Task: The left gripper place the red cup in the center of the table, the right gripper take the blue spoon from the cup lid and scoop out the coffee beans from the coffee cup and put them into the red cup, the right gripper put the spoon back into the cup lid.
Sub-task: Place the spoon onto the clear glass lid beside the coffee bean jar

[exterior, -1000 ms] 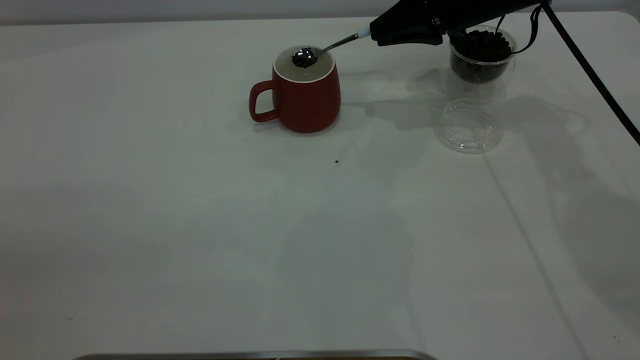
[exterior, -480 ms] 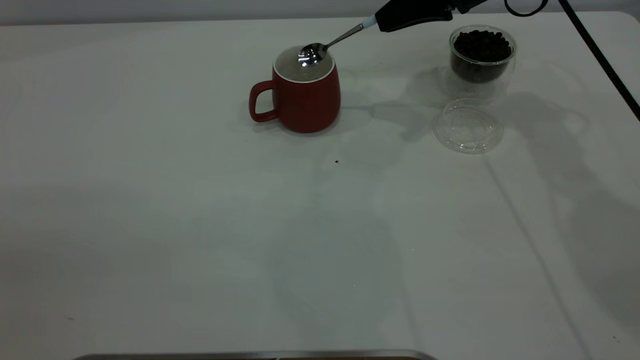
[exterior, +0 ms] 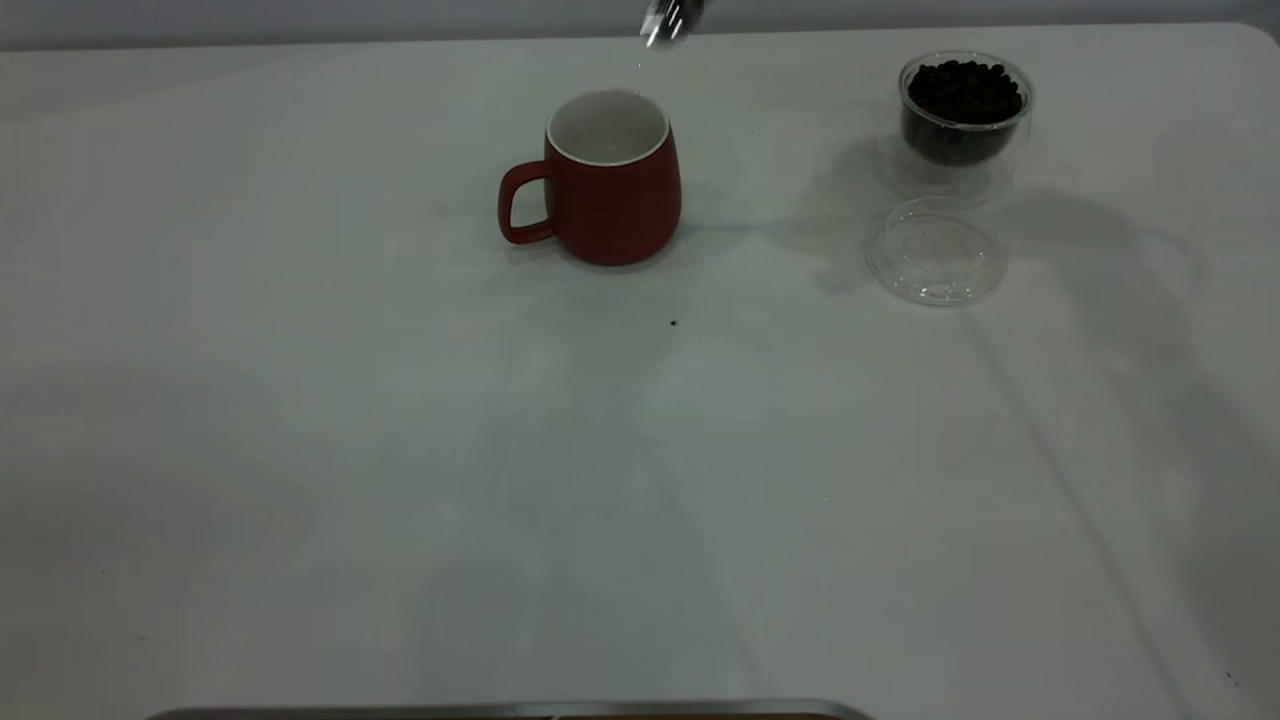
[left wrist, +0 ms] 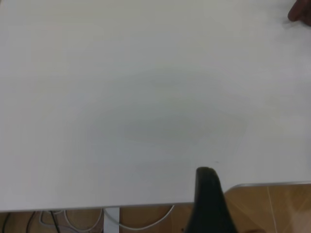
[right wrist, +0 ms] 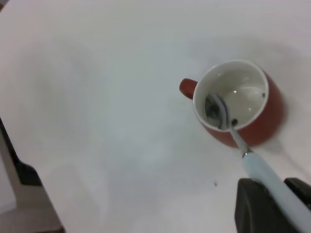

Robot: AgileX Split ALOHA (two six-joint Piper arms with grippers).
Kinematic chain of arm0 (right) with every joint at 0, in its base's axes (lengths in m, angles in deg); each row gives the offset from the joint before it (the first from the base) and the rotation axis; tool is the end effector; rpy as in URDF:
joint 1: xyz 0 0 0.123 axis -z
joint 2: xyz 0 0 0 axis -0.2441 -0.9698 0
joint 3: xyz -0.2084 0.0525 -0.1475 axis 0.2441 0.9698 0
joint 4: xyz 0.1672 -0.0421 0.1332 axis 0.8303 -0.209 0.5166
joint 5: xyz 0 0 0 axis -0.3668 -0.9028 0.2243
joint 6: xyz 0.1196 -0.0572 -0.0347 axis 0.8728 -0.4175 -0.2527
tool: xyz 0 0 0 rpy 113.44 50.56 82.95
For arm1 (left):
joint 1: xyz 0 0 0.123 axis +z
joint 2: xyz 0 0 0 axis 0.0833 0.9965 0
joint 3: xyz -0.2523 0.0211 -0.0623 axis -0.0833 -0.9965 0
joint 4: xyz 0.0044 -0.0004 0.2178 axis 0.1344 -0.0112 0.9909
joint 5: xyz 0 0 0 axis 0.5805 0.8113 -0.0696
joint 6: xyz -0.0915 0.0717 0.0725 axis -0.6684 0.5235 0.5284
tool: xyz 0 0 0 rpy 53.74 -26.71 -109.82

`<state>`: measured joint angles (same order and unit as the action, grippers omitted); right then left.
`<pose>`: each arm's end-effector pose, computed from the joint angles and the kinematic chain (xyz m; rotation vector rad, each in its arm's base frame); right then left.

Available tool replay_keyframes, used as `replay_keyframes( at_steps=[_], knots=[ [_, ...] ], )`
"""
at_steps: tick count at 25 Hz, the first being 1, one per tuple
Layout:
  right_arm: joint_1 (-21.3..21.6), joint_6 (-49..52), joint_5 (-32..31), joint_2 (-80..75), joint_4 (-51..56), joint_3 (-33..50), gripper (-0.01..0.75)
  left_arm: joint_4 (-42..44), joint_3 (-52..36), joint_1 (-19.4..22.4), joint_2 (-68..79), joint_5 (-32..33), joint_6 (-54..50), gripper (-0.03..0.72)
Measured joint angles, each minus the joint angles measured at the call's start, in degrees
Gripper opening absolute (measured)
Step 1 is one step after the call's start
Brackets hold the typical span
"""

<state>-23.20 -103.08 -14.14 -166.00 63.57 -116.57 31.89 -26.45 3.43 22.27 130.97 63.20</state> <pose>0.4043 0.1555 0.1773 -0.9008 2.3933 0.8805 0.0238 0.0013 0.2274 0.0324 2.1425 0.0089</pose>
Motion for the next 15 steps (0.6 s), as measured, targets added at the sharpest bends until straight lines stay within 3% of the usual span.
replay_keyframes(
  at_steps=[5, 8, 11, 15],
  knots=[
    [0.0, 8.7, 1.4, 15.5, -9.3, 11.2, 0.104, 0.0, 0.0, 0.0, 0.0, 0.0, 0.0, 0.587],
    [1.0, 9.4, 7.9, 23.7, -9.5, 22.4, 0.104, 0.0, 0.0, 0.0, 0.0, 0.0, 0.0, 0.587],
    [4.7, 10.4, 15.8, 27.7, -6.1, 34.0, 0.104, 0.0, 0.0, 0.0, 0.0, 0.0, 0.0, 0.587],
    [11.1, 7.5, 25.4, 27.1, 6.6, 47.2, 0.104, 0.0, 0.0, 0.0, 0.0, 0.0, -0.1, 0.587]
  ],
)
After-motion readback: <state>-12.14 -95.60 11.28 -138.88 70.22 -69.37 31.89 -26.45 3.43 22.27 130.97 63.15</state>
